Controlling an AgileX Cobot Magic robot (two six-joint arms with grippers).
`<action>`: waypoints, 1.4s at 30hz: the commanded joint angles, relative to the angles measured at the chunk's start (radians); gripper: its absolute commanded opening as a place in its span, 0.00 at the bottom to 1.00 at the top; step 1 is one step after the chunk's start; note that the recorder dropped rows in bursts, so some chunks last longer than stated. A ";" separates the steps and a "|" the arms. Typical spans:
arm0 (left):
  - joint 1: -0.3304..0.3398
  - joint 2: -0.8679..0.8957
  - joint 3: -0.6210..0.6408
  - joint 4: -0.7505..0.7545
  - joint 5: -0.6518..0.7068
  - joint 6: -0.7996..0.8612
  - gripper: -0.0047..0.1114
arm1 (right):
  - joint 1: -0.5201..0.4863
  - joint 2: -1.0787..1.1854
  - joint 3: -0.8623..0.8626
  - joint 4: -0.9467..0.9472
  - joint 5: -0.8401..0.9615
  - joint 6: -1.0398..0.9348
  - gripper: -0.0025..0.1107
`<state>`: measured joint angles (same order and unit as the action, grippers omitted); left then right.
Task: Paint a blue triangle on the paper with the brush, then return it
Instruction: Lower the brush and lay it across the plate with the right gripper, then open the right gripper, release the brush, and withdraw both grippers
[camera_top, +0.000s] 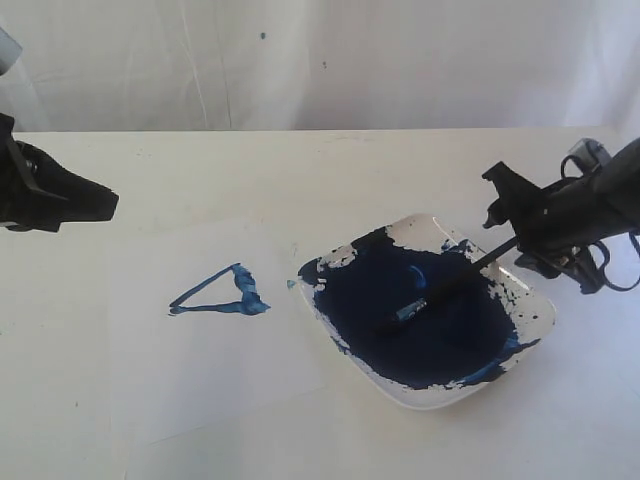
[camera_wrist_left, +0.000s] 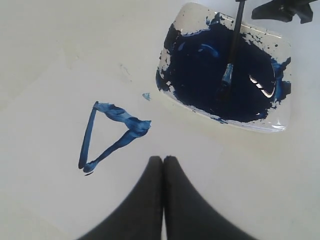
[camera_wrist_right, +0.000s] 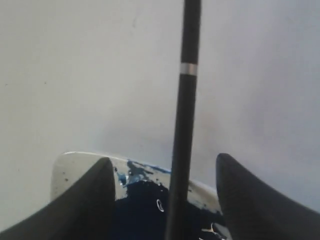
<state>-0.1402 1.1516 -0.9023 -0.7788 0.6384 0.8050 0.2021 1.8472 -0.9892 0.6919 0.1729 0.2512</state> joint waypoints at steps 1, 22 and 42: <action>-0.001 -0.008 0.007 -0.019 0.010 0.005 0.04 | -0.004 -0.094 0.003 -0.160 0.069 -0.018 0.52; -0.001 -0.008 0.007 -0.019 0.003 0.007 0.04 | 0.031 -1.009 0.452 -0.442 -0.070 -0.305 0.02; -0.001 -0.008 0.005 -0.019 0.010 0.007 0.04 | 0.031 -1.399 0.504 -0.430 0.092 -0.510 0.02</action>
<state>-0.1402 1.1516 -0.9008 -0.7788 0.6383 0.8095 0.2302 0.4952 -0.5103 0.2609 0.2435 -0.2486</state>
